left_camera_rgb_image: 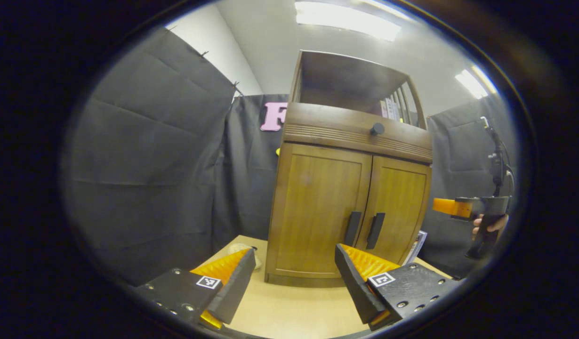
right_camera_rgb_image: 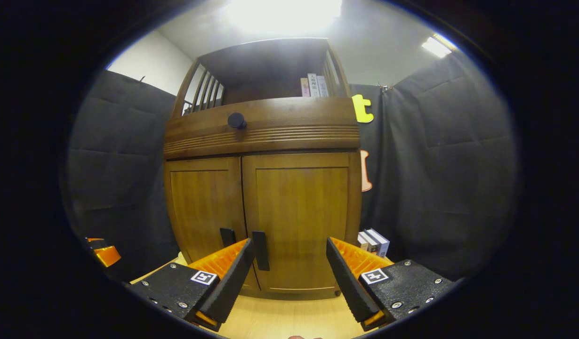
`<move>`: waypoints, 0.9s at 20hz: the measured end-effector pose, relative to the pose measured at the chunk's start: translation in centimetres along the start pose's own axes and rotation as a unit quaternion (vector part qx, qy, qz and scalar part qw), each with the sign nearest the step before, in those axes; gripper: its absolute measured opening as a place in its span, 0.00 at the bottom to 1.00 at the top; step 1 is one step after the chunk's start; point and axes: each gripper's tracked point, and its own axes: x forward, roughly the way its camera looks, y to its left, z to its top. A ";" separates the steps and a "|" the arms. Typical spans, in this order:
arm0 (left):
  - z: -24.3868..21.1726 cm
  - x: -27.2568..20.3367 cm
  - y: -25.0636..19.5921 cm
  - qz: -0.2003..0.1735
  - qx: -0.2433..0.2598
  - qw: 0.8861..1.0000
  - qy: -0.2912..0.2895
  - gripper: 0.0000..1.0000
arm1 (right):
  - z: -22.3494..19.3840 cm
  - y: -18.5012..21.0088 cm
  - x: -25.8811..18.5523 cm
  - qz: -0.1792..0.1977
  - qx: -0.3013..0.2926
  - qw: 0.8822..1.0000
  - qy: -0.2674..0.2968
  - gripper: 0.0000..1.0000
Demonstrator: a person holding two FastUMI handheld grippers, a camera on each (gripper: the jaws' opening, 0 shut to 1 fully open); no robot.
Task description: Open the right door of the double-door shoe cabinet with the right hand, and open the left door with the left hand.
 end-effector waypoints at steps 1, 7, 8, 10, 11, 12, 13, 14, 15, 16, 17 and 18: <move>-0.2 -0.1 0.2 0.006 -0.007 1.000 0.004 1.00 | 0.0 0.4 0.9 0.000 -0.001 1.000 -0.001 0.96; -0.7 -0.5 2.8 0.050 0.007 0.999 0.021 0.97 | -1.0 3.0 5.8 0.020 -0.004 1.000 0.006 0.95; -0.7 -0.5 3.5 0.056 0.006 0.998 0.024 0.97 | -1.1 3.3 6.7 0.020 -0.005 1.000 0.008 0.95; -0.9 -0.5 3.9 0.067 0.001 0.997 0.031 0.99 | -1.9 3.4 8.3 0.017 -0.004 1.000 0.016 0.95; -1.0 -0.4 4.0 0.072 -0.004 0.997 0.035 1.00 | -2.4 3.5 9.1 0.014 -0.001 1.000 0.022 0.95; -1.3 -0.3 4.2 0.074 -0.009 0.996 0.039 0.97 | -2.9 3.6 9.7 0.012 0.003 1.000 0.029 0.96; -1.3 -0.2 4.2 0.074 -0.015 0.996 0.042 0.97 | -3.4 3.7 10.5 0.011 0.006 0.999 0.035 0.96; -1.4 -0.2 4.3 0.075 -0.019 0.996 0.047 1.00 | -3.9 3.5 11.2 0.008 0.005 0.999 0.041 0.95; -1.6 -0.1 4.5 0.075 -0.021 0.995 0.055 0.97 | -4.5 3.4 12.0 0.002 0.002 0.999 0.049 0.96; -2.0 -0.2 4.8 0.081 -0.021 0.994 0.064 0.97 | -5.0 3.8 13.0 0.002 0.001 0.998 0.058 0.96; -1.9 -0.2 5.1 0.091 -0.020 0.993 0.070 0.97 | -5.3 4.2 13.9 0.005 0.001 0.998 0.065 0.96; -1.9 -0.1 4.9 0.100 -0.022 0.992 0.075 0.97 | -5.7 4.1 14.6 0.005 -0.002 0.997 0.071 0.95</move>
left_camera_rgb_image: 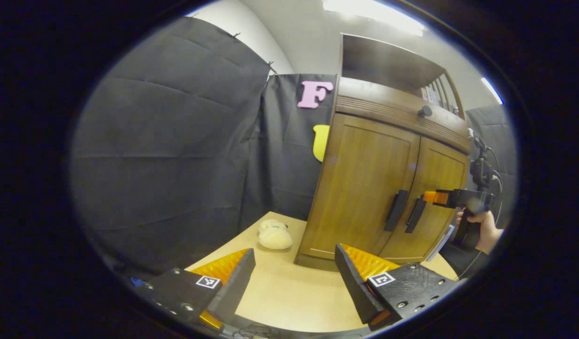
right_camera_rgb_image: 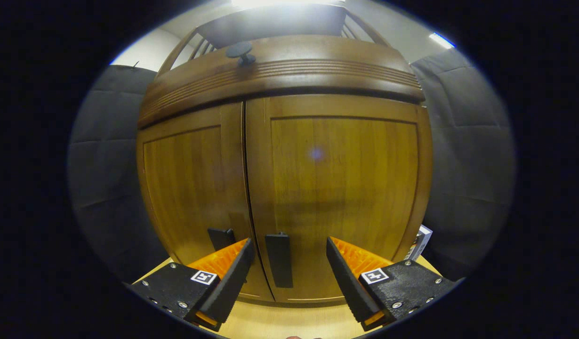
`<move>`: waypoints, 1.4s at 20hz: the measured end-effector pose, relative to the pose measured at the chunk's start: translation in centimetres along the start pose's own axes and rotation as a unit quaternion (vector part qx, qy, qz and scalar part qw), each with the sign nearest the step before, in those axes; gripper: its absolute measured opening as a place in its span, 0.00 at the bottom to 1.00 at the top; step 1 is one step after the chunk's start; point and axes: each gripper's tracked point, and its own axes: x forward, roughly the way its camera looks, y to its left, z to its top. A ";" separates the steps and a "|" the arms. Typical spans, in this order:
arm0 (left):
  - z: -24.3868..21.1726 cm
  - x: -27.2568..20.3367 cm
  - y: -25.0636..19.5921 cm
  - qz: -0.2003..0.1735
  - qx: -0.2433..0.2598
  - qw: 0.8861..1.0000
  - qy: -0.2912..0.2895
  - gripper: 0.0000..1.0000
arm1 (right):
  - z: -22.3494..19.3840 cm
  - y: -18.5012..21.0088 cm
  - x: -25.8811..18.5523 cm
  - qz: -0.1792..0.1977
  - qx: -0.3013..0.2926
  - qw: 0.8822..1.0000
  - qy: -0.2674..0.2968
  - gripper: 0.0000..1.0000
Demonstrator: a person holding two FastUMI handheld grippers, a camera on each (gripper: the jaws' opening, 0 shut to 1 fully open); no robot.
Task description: Open the right door of the double-door shoe cabinet with the right hand, and open the left door with the left hand.
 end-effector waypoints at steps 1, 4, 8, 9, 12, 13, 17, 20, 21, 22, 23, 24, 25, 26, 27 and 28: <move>0.1 0.0 -0.2 0.005 -0.004 1.000 0.004 0.97 | -0.3 0.0 0.7 -0.001 -0.004 1.000 0.006 0.95; 0.2 0.0 0.1 0.011 -0.011 1.000 0.012 1.00 | -1.4 0.5 2.5 -0.013 -0.013 1.000 0.014 0.95; 0.4 0.4 -0.2 0.017 -0.006 1.000 0.015 1.00 | -2.6 0.9 3.8 -0.014 -0.021 0.999 0.020 0.93; 0.4 0.4 -0.2 0.016 -0.005 1.000 0.016 1.00 | -3.1 0.9 4.1 -0.011 -0.022 0.999 0.028 0.86; 0.3 0.4 -0.5 0.004 0.003 1.000 0.015 1.00 | -4.1 0.9 5.0 -0.013 -0.012 0.999 0.047 0.67; 0.3 0.5 -0.6 -0.003 0.004 1.000 0.013 0.97 | -4.0 1.0 5.0 -0.005 -0.005 0.999 0.047 0.58; 0.6 1.2 -1.1 -0.038 0.028 0.999 0.004 1.00 | -4.2 1.4 4.9 0.009 0.008 0.999 0.052 0.35; 0.7 1.2 -1.5 -0.052 0.052 0.997 0.000 1.00 | -4.2 1.4 4.7 0.006 0.012 0.998 0.054 0.32; 0.7 1.1 -1.5 -0.054 0.057 0.997 -0.002 1.00 | -4.2 1.4 4.7 0.008 0.012 0.998 0.057 0.32; 0.9 1.1 -1.5 -0.055 0.062 0.997 -0.006 0.98 | -4.1 1.5 4.5 0.010 0.013 0.998 0.060 0.32; 1.0 1.2 -1.5 -0.055 0.065 0.996 -0.008 1.00 | -3.9 1.5 4.4 0.012 0.014 0.998 0.062 0.32; 1.0 1.2 -1.4 -0.053 0.066 0.996 -0.010 1.00 | -3.7 1.5 4.3 0.014 0.013 0.998 0.061 0.32; 1.0 1.3 -1.4 -0.053 0.064 0.997 -0.008 1.00 | -3.5 1.4 4.2 0.015 0.011 0.998 0.060 0.33; 0.8 1.1 -1.5 -0.054 0.060 0.997 -0.006 1.00 | -3.1 1.3 4.0 0.017 0.009 0.998 0.059 0.32; 0.9 1.0 -1.4 -0.054 0.058 0.997 -0.005 1.00 | -2.9 1.3 4.0 0.018 0.010 0.998 0.059 0.32; 1.1 0.9 -1.4 -0.051 0.059 0.997 -0.005 1.00 | -2.9 1.4 4.0 0.019 0.011 0.998 0.060 0.32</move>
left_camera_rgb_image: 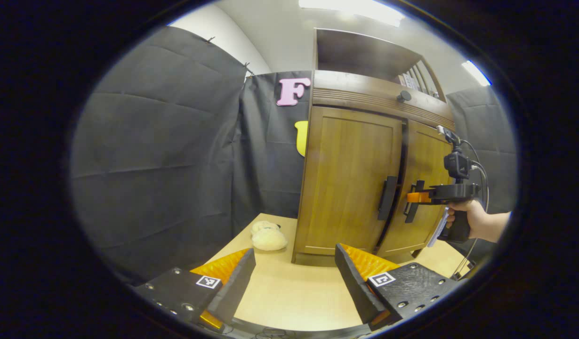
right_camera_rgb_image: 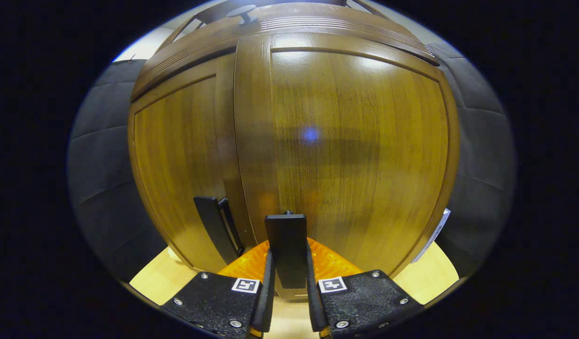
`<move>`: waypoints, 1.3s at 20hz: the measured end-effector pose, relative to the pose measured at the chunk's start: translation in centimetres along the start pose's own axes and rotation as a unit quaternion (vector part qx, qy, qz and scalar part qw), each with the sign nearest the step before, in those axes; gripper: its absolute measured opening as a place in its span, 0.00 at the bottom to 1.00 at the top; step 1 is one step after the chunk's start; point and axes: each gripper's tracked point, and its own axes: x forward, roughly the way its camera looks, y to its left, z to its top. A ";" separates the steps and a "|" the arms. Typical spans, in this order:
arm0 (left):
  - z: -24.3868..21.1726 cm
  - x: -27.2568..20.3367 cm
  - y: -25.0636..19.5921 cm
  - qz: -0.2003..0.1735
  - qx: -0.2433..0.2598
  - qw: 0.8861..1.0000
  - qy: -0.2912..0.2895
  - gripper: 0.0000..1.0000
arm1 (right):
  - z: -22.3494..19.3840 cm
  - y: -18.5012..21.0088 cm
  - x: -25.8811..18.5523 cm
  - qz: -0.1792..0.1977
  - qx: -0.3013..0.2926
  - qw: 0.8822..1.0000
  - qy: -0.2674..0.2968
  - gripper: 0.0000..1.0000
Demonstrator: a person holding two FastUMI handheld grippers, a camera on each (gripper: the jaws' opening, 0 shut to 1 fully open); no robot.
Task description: Open the right door of the double-door shoe cabinet with the right hand, and open the left door with the left hand.
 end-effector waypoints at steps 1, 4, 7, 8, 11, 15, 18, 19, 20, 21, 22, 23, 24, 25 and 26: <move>0.1 -0.2 0.1 0.004 0.003 1.000 0.000 1.00 | -0.1 0.1 -0.1 0.001 0.001 1.000 0.001 0.33; 0.4 -0.5 0.6 0.015 0.008 1.000 -0.001 1.00 | -0.1 0.1 0.0 0.005 -0.001 1.000 0.001 0.32; 0.5 -0.7 0.6 0.017 0.000 1.000 -0.004 1.00 | -0.3 0.1 0.2 0.009 -0.001 1.000 0.002 0.32; 0.4 -0.8 0.6 0.015 -0.004 1.000 -0.005 1.00 | -0.3 0.1 0.2 0.010 0.000 1.000 0.001 0.31; 0.2 -0.7 0.2 -0.001 -0.011 1.000 -0.002 0.97 | -0.2 0.1 0.1 0.014 0.000 1.000 0.002 0.32; 0.1 -0.3 -1.0 -0.030 -0.008 1.000 -0.003 1.00 | -0.4 0.2 0.3 0.019 0.006 1.000 0.003 0.31; 0.1 -0.5 -2.0 -0.050 -0.003 0.999 -0.001 0.97 | -0.4 0.1 0.2 0.015 0.009 1.000 0.003 0.32; 0.0 -0.6 -2.3 -0.056 -0.002 0.998 0.001 1.00 | -0.4 0.1 0.3 0.013 0.011 1.000 0.004 0.32; -0.1 -0.6 -2.6 -0.062 -0.001 0.998 0.002 1.00 | -0.3 0.1 0.3 0.011 0.013 1.000 0.005 0.32; 0.0 -0.7 -2.8 -0.068 0.001 0.998 0.003 1.00 | -0.3 0.0 0.3 0.009 0.014 1.000 0.006 0.31; -0.1 -0.7 -3.1 -0.074 0.001 0.997 0.004 1.00 | -0.1 0.0 0.2 0.006 0.014 1.000 0.005 0.31; -0.1 -0.8 -3.3 -0.079 0.001 0.997 0.005 0.97 | -0.1 -0.1 0.2 0.003 0.012 1.000 0.006 0.30; -0.1 -0.8 -3.5 -0.084 0.001 0.996 0.006 1.00 | 0.0 -0.1 0.2 -0.001 0.011 1.000 0.007 0.29; -0.1 -0.8 -3.9 -0.090 -0.001 0.996 0.006 1.00 | 0.2 -0.1 0.0 -0.006 0.011 1.000 0.007 0.29; -0.1 -0.9 -4.3 -0.097 -0.002 0.995 0.007 1.00 | 0.4 -0.1 -0.3 -0.011 0.012 1.000 0.008 0.29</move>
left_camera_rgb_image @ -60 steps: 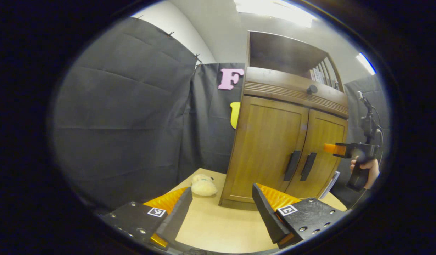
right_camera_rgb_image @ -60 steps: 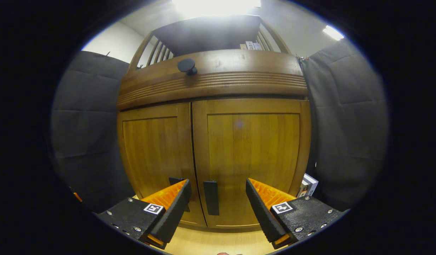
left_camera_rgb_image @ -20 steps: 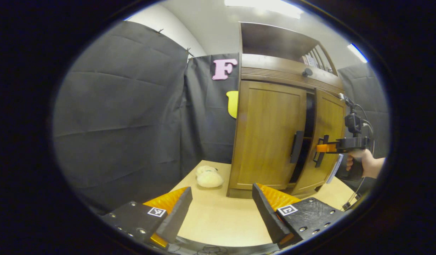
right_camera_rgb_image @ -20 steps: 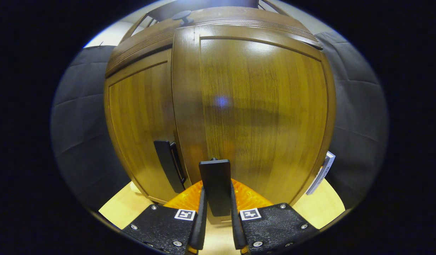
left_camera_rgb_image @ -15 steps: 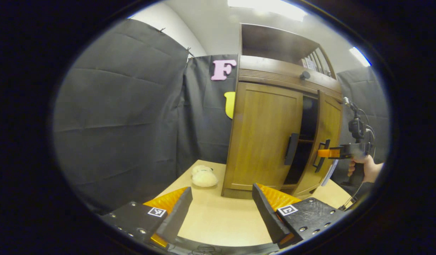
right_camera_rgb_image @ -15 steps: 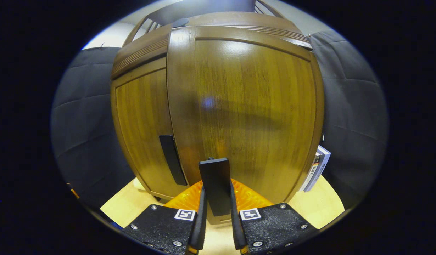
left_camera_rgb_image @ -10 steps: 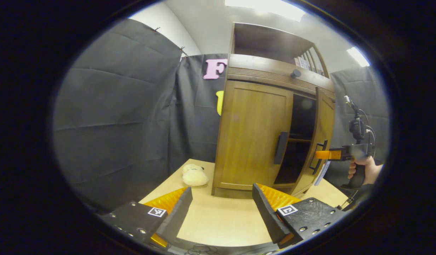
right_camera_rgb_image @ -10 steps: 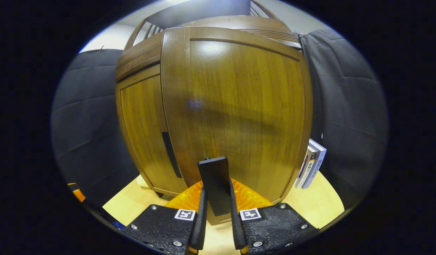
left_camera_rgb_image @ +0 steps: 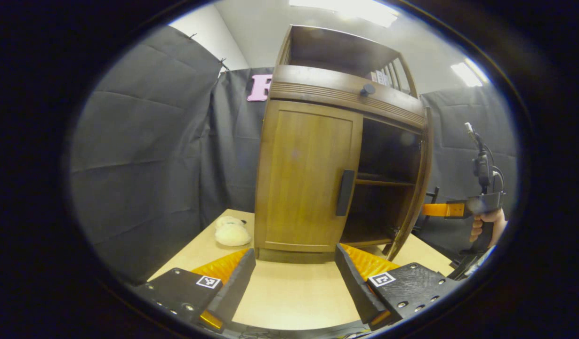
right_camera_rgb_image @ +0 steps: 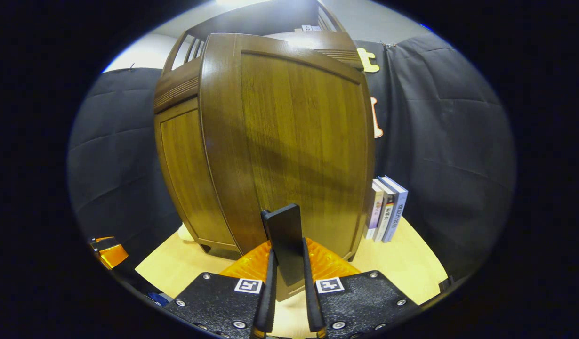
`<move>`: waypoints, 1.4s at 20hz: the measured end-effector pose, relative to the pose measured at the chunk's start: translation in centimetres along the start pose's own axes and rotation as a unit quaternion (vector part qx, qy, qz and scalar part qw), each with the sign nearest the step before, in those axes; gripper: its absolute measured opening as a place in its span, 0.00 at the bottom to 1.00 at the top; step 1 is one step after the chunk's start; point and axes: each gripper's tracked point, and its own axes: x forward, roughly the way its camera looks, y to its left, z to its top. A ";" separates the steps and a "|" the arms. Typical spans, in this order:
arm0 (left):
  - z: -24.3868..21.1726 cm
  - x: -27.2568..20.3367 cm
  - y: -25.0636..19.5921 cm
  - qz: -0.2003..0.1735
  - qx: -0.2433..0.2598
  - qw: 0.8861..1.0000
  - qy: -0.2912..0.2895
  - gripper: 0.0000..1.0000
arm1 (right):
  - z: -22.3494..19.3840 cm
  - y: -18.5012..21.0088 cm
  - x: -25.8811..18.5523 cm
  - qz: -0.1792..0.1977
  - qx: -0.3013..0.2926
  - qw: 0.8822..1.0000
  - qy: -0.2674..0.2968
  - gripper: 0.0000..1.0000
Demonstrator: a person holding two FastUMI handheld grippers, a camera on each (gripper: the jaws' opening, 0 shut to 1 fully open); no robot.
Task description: Open the right door of the double-door shoe cabinet with the right hand, and open the left door with the left hand.
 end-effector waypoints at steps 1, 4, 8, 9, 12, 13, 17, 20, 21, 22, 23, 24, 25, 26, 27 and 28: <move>-0.1 0.0 -0.3 -0.006 -0.001 1.000 0.001 1.00 | 0.1 -0.2 -0.1 -0.005 0.002 1.000 0.000 0.27; -0.2 0.1 -0.9 -0.024 -0.002 1.000 0.006 1.00 | 0.8 -0.4 -0.4 -0.022 0.006 1.000 0.001 0.24; 0.0 0.9 -3.5 -0.050 0.002 0.999 0.012 1.00 | 2.2 -0.7 -1.2 -0.044 0.009 0.999 0.004 0.18; -0.3 1.2 -4.1 -0.052 0.006 0.999 0.014 1.00 | 2.1 -0.7 -1.1 -0.048 0.010 0.999 0.003 0.17; 0.1 1.6 -5.4 -0.051 0.012 0.999 0.014 1.00 | 2.9 -0.5 -1.3 -0.053 0.008 0.999 -0.005 0.13; 0.1 1.6 -5.8 -0.050 0.014 0.999 0.013 1.00 | 2.9 -0.6 -1.6 -0.049 0.009 0.999 -0.005 0.10; 0.4 1.5 -8.4 -0.030 0.020 0.999 0.014 0.89 | 2.6 -0.6 -1.5 -0.015 -0.009 1.000 0.001 0.10; 1.1 1.3 -10.6 -0.016 0.009 1.000 0.013 1.00 | 2.7 -0.5 -1.4 0.014 -0.028 1.000 -0.002 0.08; 1.3 1.2 -11.4 -0.007 0.006 1.000 0.011 1.00 | 2.8 -0.3 -1.4 0.029 -0.032 0.999 -0.002 0.09; 1.5 1.0 -12.2 0.000 0.003 1.000 0.009 0.97 | 2.9 -0.1 -1.4 0.047 -0.037 0.998 -0.003 0.08; 1.6 0.9 -12.8 0.008 0.001 1.000 0.007 1.00 | 3.0 0.2 -1.3 0.065 -0.042 0.997 -0.005 0.08; 1.7 0.6 -13.4 0.017 0.000 1.000 0.005 0.97 | 3.0 0.4 -1.3 0.082 -0.048 0.995 -0.006 0.09; 1.7 0.2 -13.9 0.027 0.002 1.000 0.002 0.97 | 3.1 0.5 -1.2 0.096 -0.051 0.994 -0.007 0.09; 1.5 -0.4 -14.0 0.038 0.003 0.999 -0.001 0.98 | 3.2 0.6 -1.1 0.104 -0.052 0.993 -0.008 0.09; 1.0 -0.9 -14.8 0.050 0.004 0.999 -0.004 0.98 | 3.3 0.7 -1.1 0.109 -0.050 0.993 -0.009 0.09; 0.8 -1.1 -15.3 0.061 0.004 0.998 -0.004 1.00 | 3.6 0.9 -1.1 0.115 -0.046 0.992 -0.012 0.09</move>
